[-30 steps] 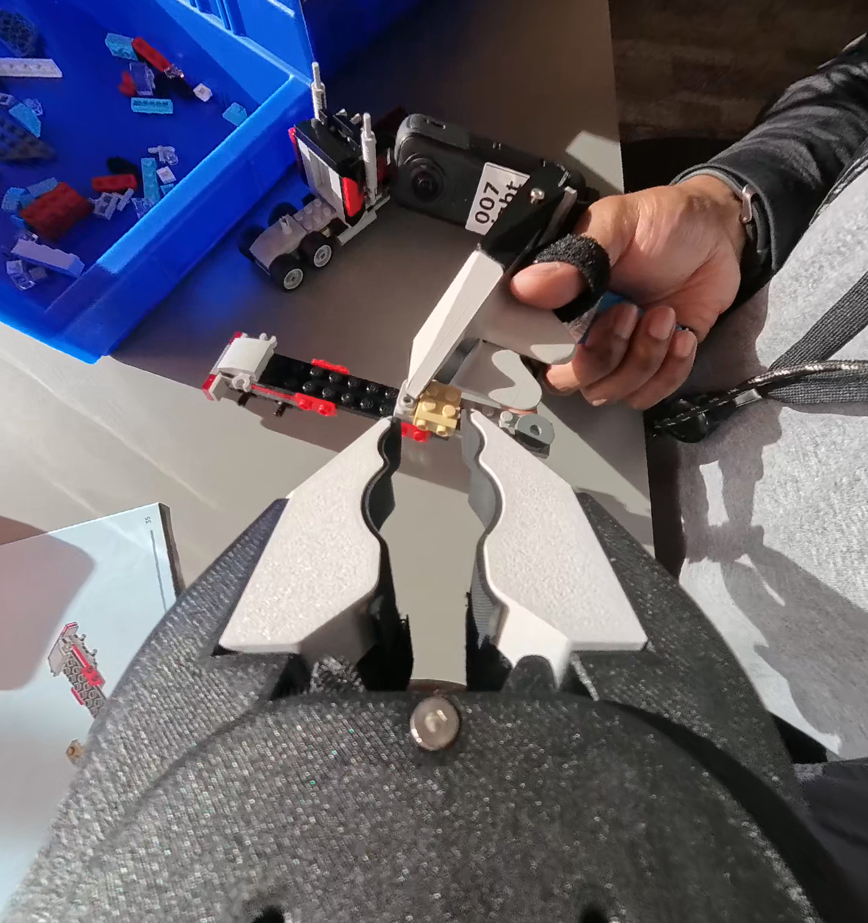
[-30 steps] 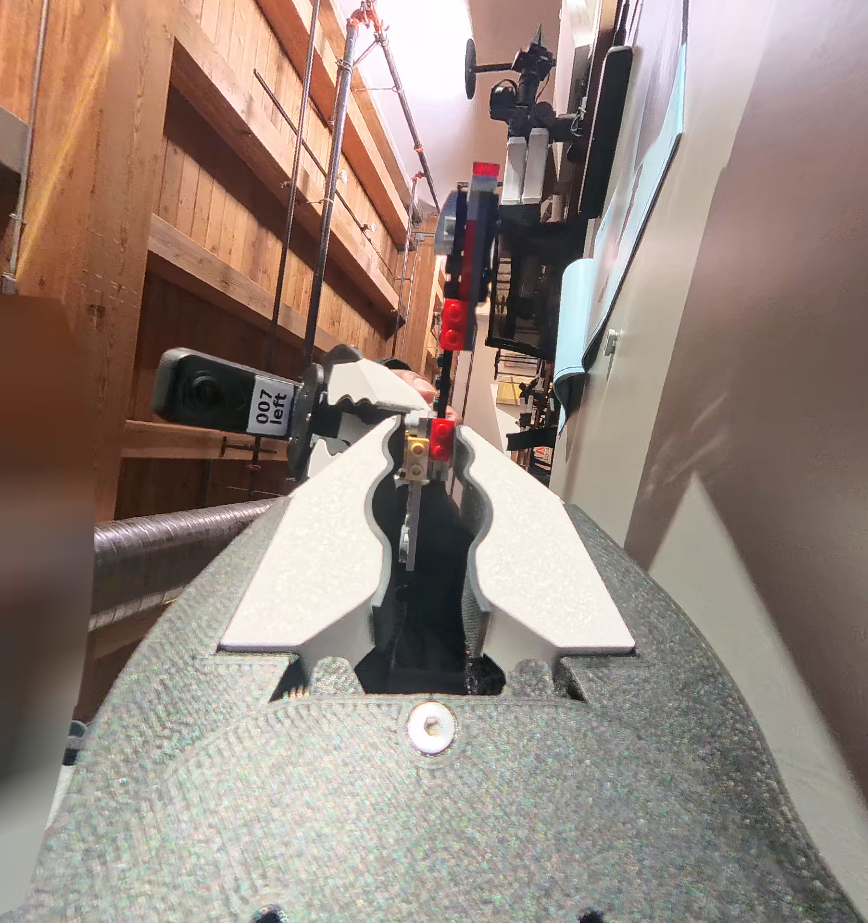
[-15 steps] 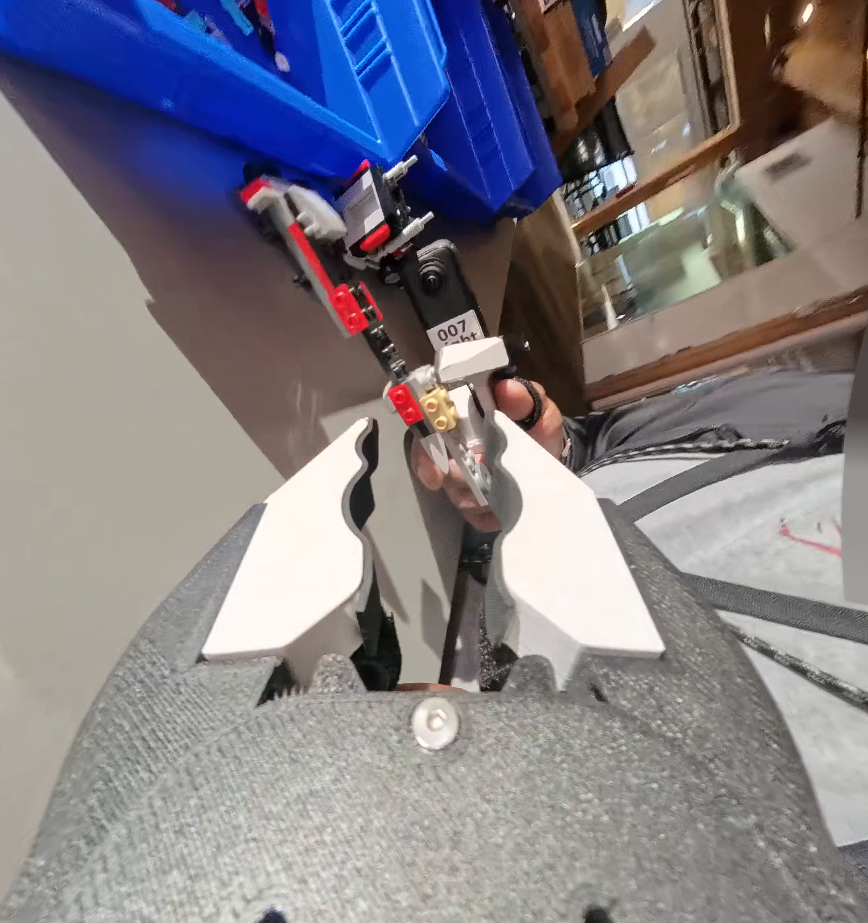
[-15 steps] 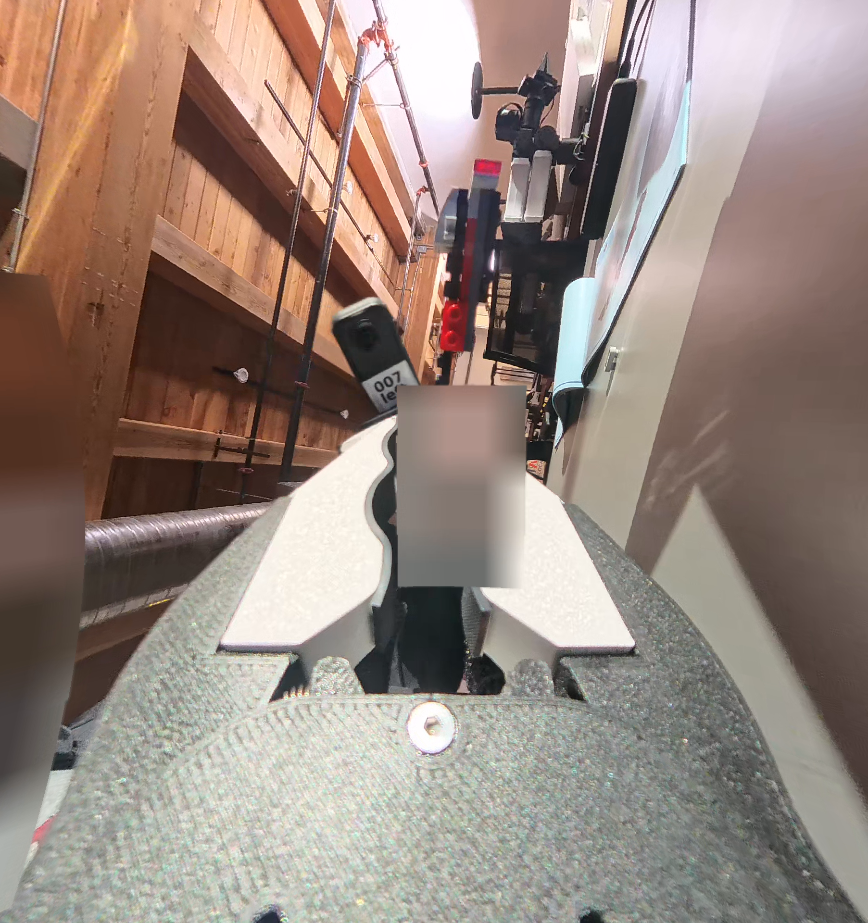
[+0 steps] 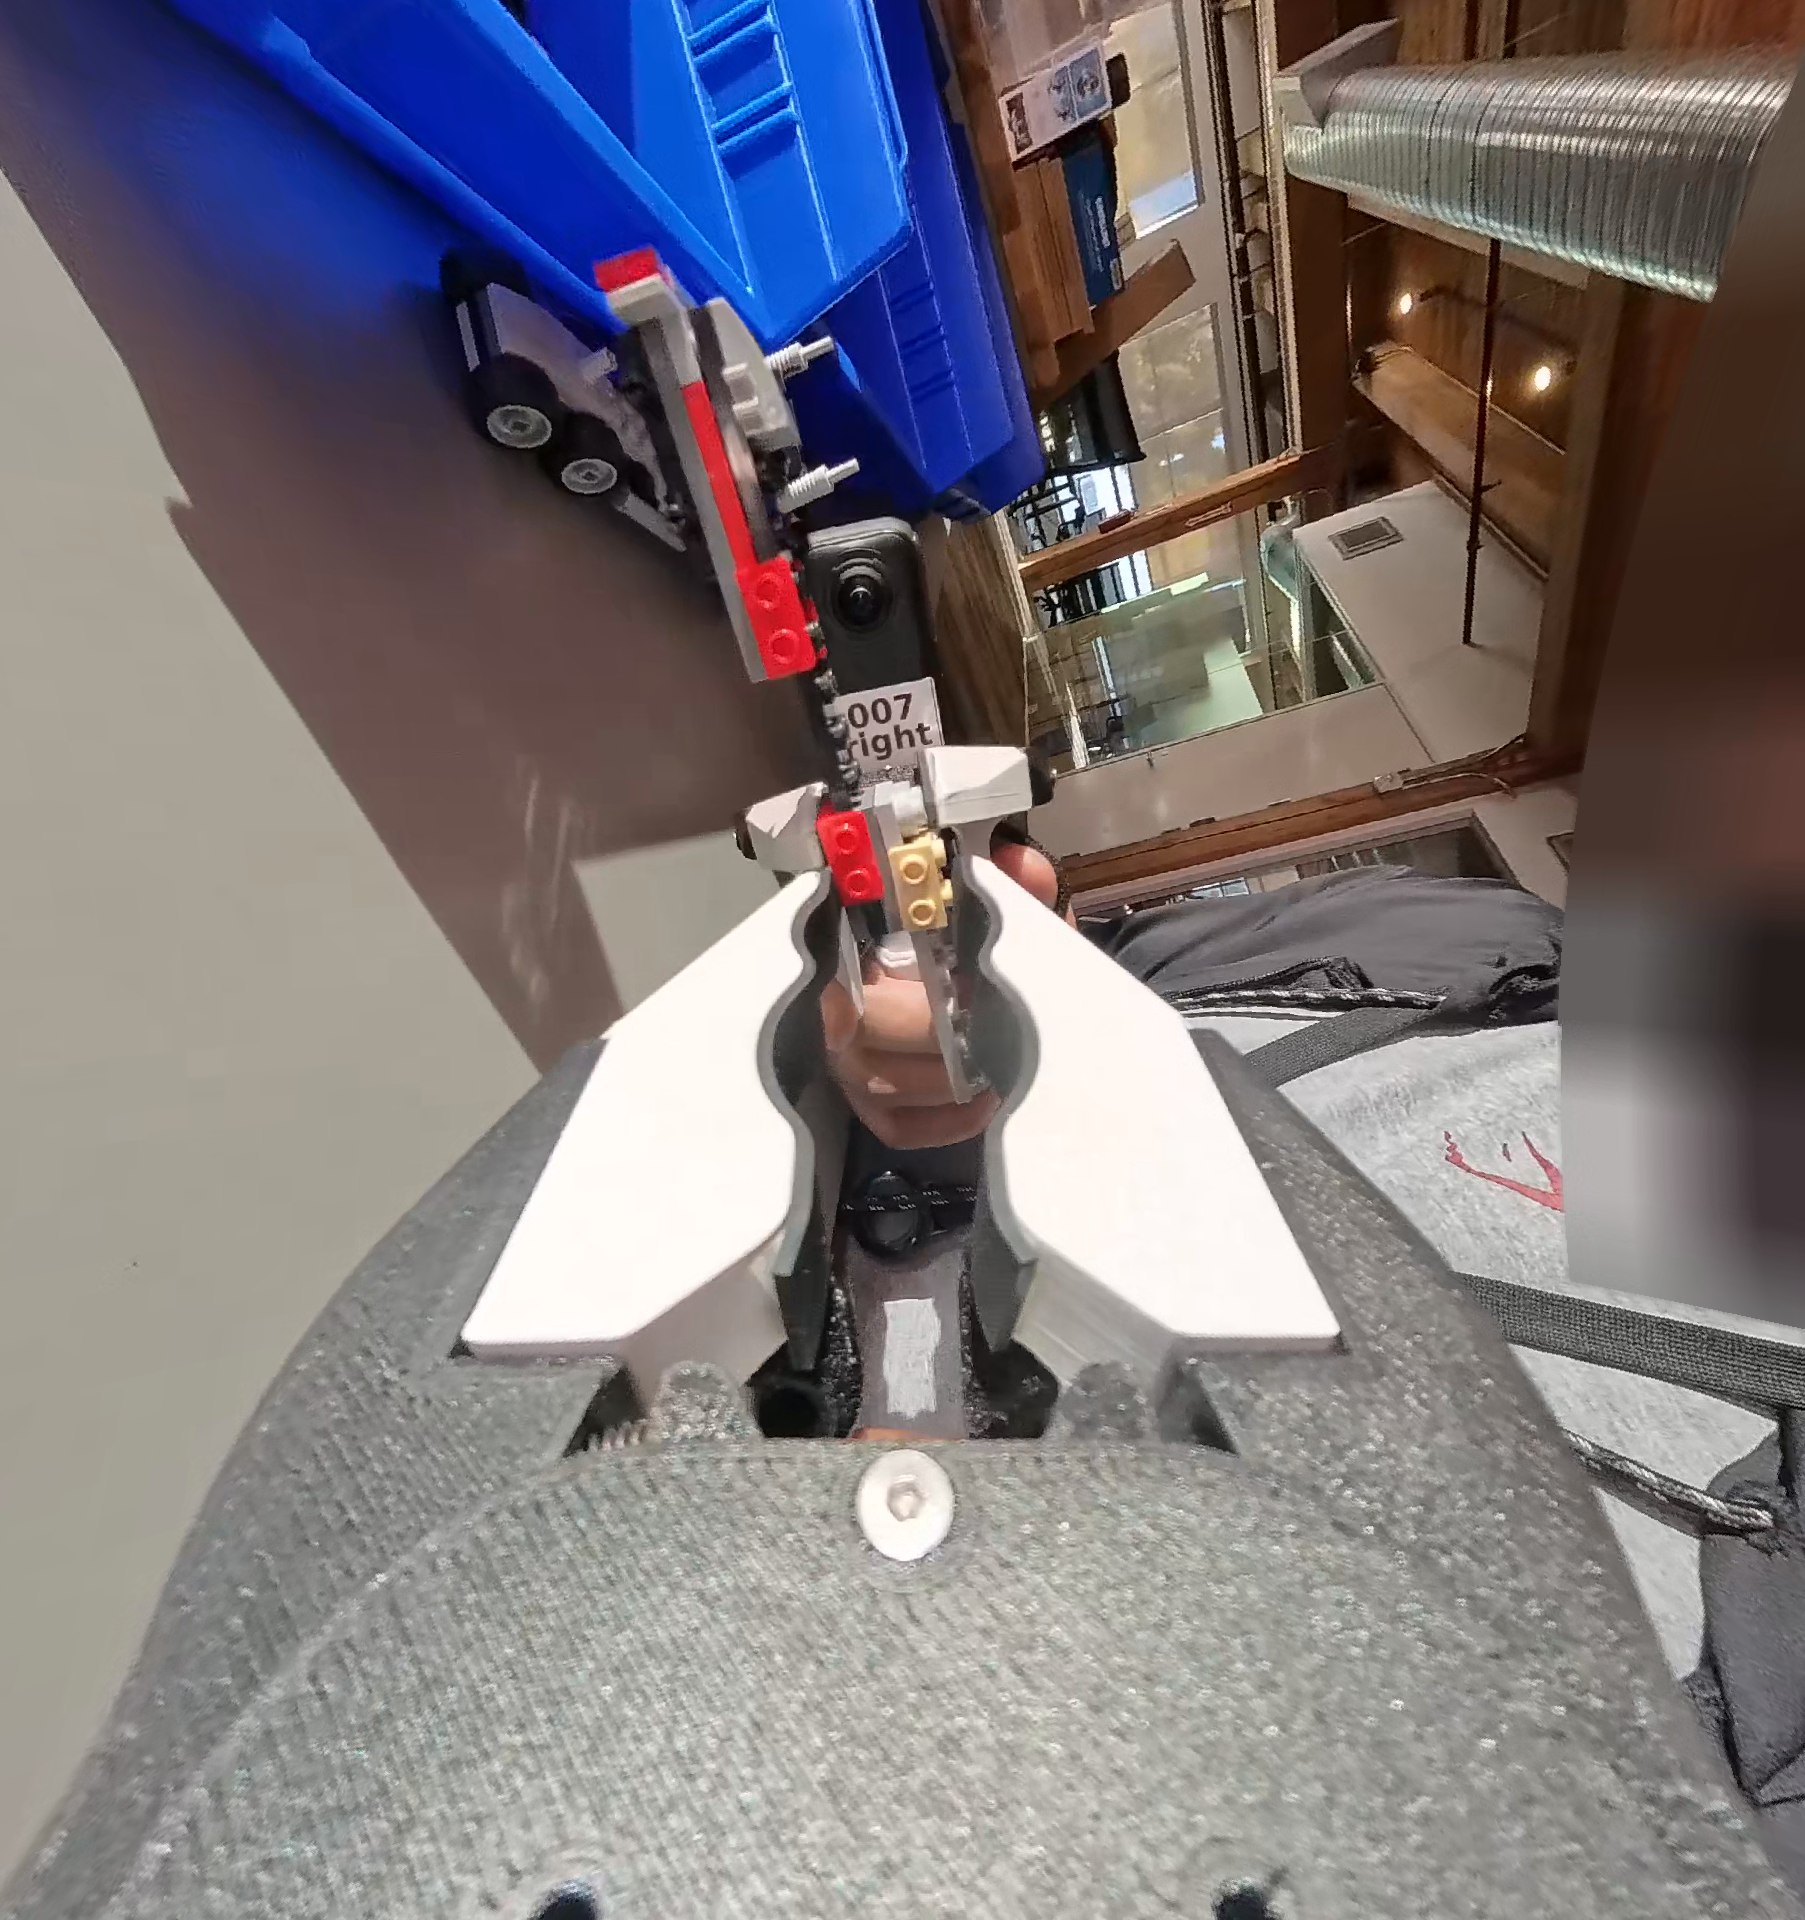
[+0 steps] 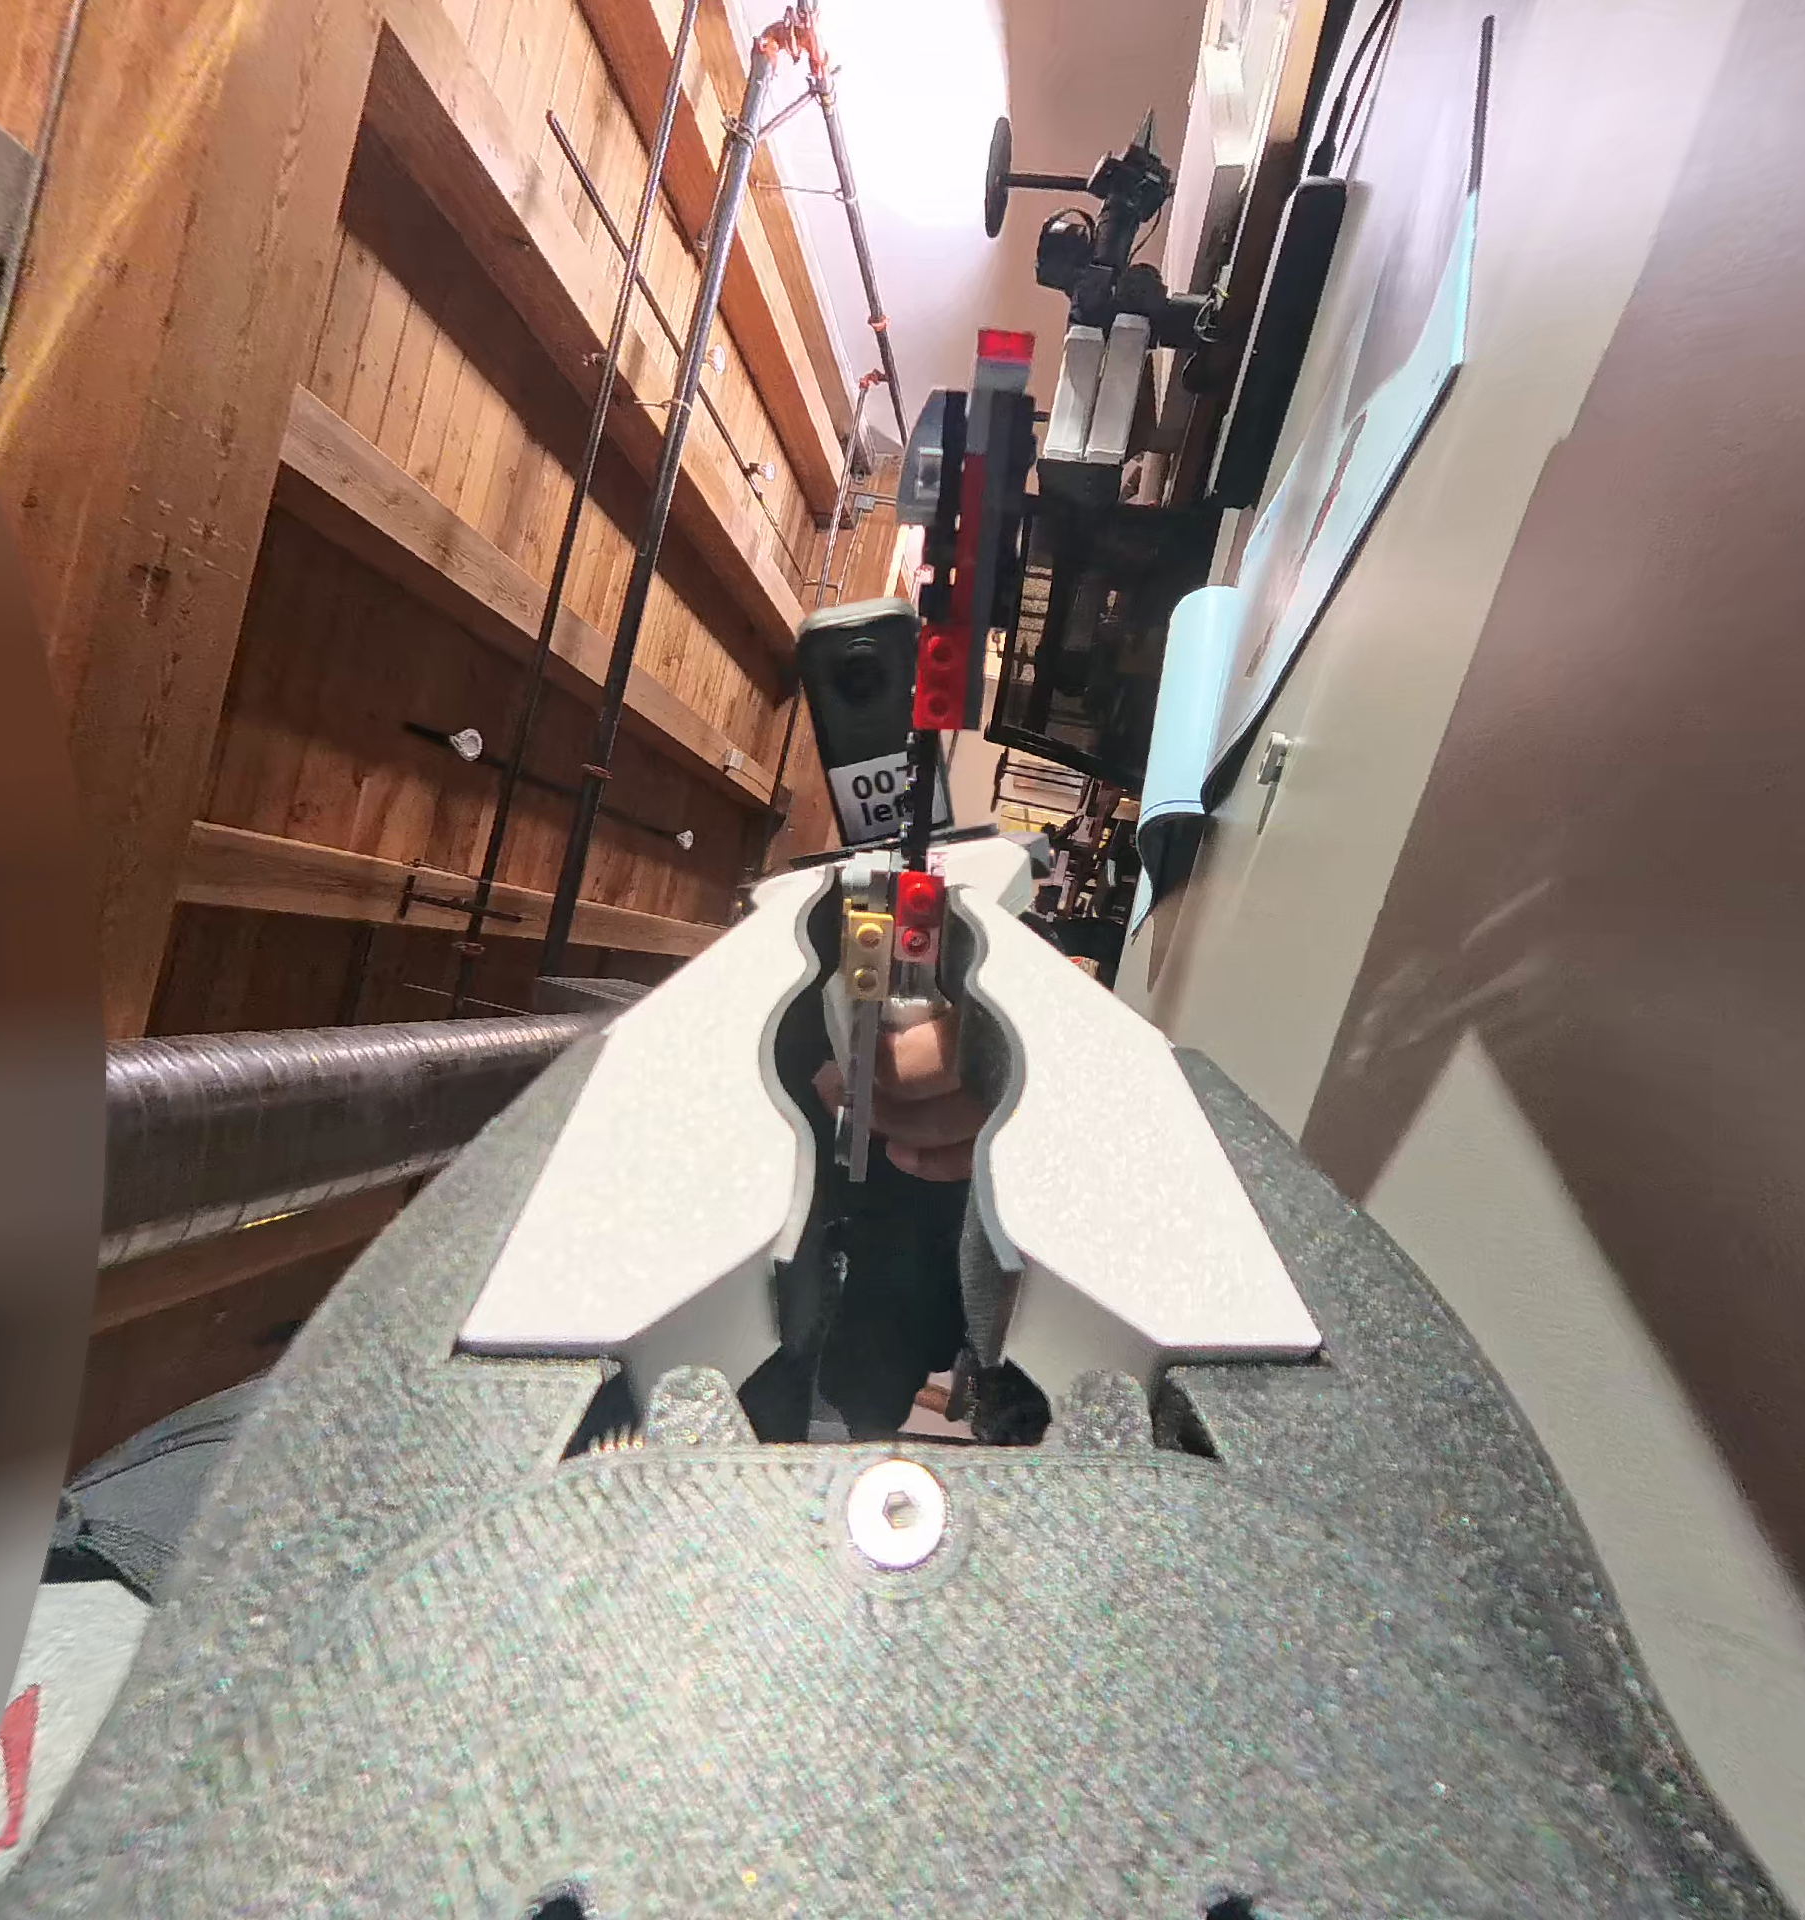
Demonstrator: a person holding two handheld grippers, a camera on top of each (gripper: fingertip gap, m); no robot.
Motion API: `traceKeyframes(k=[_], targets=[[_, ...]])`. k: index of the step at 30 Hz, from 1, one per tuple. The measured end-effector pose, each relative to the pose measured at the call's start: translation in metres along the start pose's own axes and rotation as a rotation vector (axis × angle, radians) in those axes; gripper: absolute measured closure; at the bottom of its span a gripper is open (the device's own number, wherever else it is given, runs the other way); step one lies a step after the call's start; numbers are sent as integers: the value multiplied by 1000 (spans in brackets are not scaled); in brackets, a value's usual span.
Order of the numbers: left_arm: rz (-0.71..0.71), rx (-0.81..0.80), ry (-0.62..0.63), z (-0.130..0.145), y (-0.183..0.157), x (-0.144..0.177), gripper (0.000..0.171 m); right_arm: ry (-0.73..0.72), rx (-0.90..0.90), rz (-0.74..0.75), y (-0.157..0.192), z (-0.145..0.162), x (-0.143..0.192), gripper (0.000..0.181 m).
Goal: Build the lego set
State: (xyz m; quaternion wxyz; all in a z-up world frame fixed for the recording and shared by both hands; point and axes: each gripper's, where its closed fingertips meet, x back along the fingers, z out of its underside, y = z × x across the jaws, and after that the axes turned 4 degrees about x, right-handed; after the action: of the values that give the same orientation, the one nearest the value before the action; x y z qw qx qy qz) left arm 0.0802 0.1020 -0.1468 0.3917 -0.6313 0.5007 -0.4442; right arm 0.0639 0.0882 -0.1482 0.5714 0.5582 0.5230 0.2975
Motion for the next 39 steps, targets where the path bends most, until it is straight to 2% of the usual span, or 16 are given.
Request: traceKeyframes(k=[21, 26, 27, 29, 31, 35, 39], targets=[[72, 136, -74, 1, 6, -2, 152, 11, 62, 47, -2, 1, 0, 161], [92, 114, -76, 2, 1, 0, 152, 18, 58, 29, 0, 2, -1, 161], [91, 99, -84, 2, -1, 0, 150, 15, 51, 19, 1, 1, -1, 161], [103, 97, -87, 5, -4, -1, 130, 4, 54, 10, 2, 0, -1, 161], [122, 100, -128, 6, -7, -2, 127, -10, 67, -10, 6, -3, -1, 160], [153, 131, -239, 4, -6, 1, 134, -12, 112, -31, 11, -2, -4, 160], [155, 97, -256, 14, -8, 0, 149, -18, 164, -32, 15, -3, -7, 161]])
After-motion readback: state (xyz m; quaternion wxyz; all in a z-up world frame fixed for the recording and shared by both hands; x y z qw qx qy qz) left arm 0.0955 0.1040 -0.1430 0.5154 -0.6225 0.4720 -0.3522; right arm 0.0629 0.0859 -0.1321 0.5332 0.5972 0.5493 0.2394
